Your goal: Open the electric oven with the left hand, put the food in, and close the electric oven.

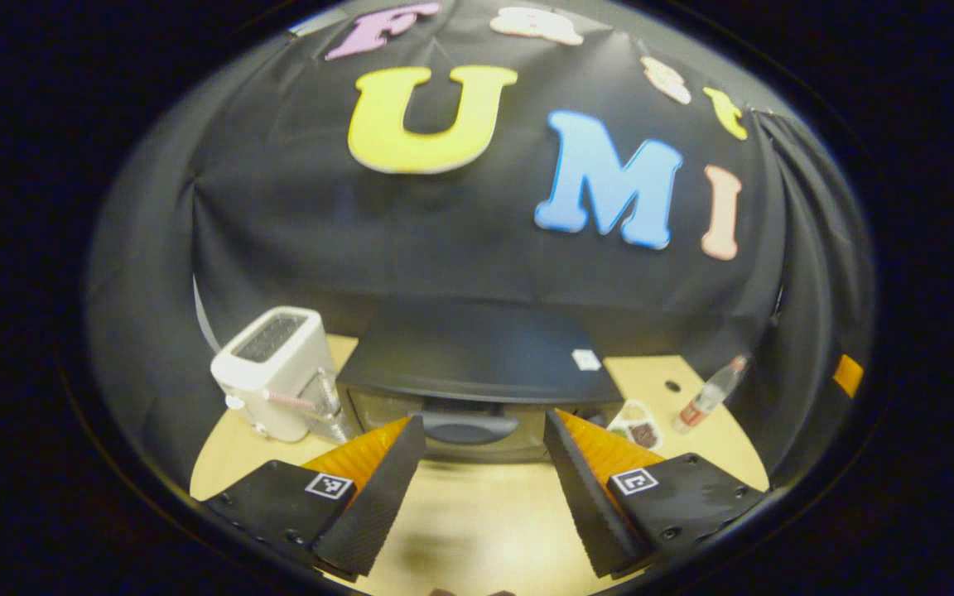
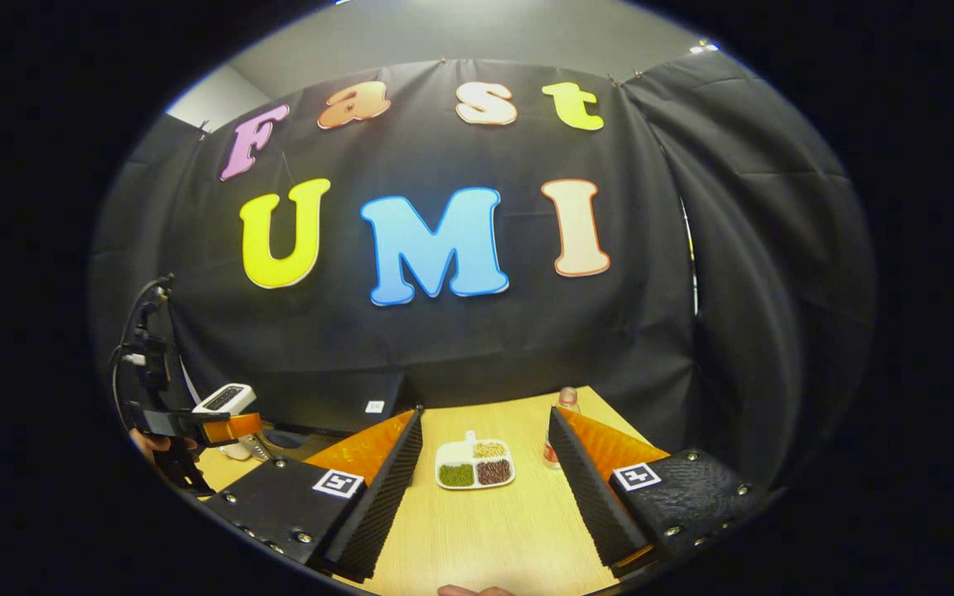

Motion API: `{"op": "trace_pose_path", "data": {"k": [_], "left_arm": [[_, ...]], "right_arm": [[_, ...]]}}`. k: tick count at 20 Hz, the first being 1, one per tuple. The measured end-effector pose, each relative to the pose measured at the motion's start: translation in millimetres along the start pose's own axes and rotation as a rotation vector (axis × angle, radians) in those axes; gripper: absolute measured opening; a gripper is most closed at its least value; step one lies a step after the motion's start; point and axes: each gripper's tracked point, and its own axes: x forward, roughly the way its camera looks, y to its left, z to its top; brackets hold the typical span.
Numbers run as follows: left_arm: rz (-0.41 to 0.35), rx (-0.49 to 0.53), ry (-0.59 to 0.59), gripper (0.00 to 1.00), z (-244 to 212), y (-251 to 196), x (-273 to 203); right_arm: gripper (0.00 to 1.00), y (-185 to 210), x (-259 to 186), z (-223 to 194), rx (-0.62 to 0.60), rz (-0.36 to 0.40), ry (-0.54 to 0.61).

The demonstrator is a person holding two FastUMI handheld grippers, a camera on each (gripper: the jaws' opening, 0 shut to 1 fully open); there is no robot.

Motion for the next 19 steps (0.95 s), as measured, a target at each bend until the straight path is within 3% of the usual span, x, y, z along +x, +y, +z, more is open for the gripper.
{"op": "trace_pose_path", "data": {"k": [4,6,9,12,13,19], "left_arm": [[0.0,0.03,-0.285,1.0,96,-41,-92],[-0.004,0.047,-0.36,1.0,120,-60,-129],[-0.005,0.051,-0.404,1.0,139,-84,-167],[0.031,0.065,-0.445,0.93,144,-80,-185],[0.033,0.07,-0.447,0.96,146,-79,-189],[-0.003,0.15,-0.459,1.0,153,-58,-192]], "right_arm": [[0.94,1,-8,46,-0.002,0.038,-0.078],[0.94,2,-15,65,0.009,0.057,-0.112],[0.94,2,-23,80,0.01,0.091,-0.138],[0.94,5,-26,86,0.005,0.121,-0.153],[0.94,6,-27,85,0.006,0.121,-0.15],[0.94,25,-38,93,0.025,0.05,-0.16]]}}
